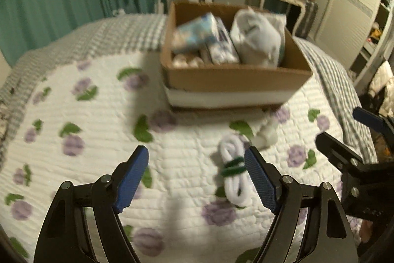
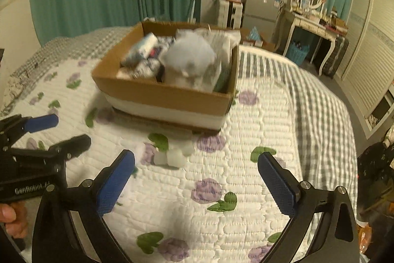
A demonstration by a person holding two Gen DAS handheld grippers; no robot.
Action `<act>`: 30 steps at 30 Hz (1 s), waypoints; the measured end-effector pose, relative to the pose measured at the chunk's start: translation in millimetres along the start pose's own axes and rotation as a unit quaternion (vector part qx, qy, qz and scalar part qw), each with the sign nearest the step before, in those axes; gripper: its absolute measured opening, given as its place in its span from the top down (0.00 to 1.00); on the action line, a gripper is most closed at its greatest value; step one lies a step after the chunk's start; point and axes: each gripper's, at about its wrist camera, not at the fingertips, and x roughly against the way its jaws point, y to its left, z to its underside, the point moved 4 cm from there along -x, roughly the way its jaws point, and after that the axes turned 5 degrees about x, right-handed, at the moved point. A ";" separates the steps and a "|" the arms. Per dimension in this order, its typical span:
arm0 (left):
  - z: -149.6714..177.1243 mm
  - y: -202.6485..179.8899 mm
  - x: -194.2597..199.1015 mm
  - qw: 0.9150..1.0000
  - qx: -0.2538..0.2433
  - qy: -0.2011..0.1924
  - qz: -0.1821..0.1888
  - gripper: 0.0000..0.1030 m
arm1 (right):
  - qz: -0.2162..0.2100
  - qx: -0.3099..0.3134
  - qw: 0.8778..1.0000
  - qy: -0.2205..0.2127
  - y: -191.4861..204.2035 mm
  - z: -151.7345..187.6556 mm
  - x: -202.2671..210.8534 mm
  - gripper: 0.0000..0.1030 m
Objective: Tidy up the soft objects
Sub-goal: 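Grasp the green-banded white sock bundle with the left tool while the right tool grasps a white sock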
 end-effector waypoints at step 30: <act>38.7 29.2 -50.8 0.998 -0.006 0.057 0.005 0.82 | -0.072 -0.003 0.990 0.124 28.2 18.3 -132.1 0.62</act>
